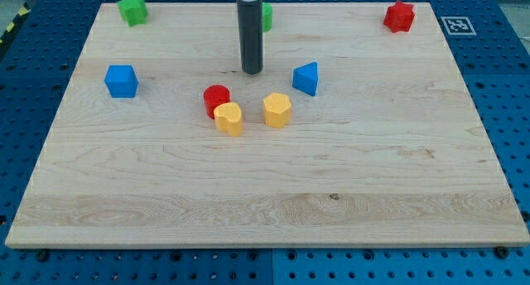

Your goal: Push the blue triangle towards the center right side of the board

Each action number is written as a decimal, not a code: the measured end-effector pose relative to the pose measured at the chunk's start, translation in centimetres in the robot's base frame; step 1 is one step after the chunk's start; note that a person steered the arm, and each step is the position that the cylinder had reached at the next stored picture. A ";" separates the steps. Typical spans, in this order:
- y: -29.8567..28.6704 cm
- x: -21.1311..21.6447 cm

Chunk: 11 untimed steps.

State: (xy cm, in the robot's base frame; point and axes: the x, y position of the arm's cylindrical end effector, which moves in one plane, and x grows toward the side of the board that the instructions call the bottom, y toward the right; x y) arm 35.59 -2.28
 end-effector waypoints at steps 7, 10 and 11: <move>8.7 6.6; 13.5 8.5; 15.8 8.6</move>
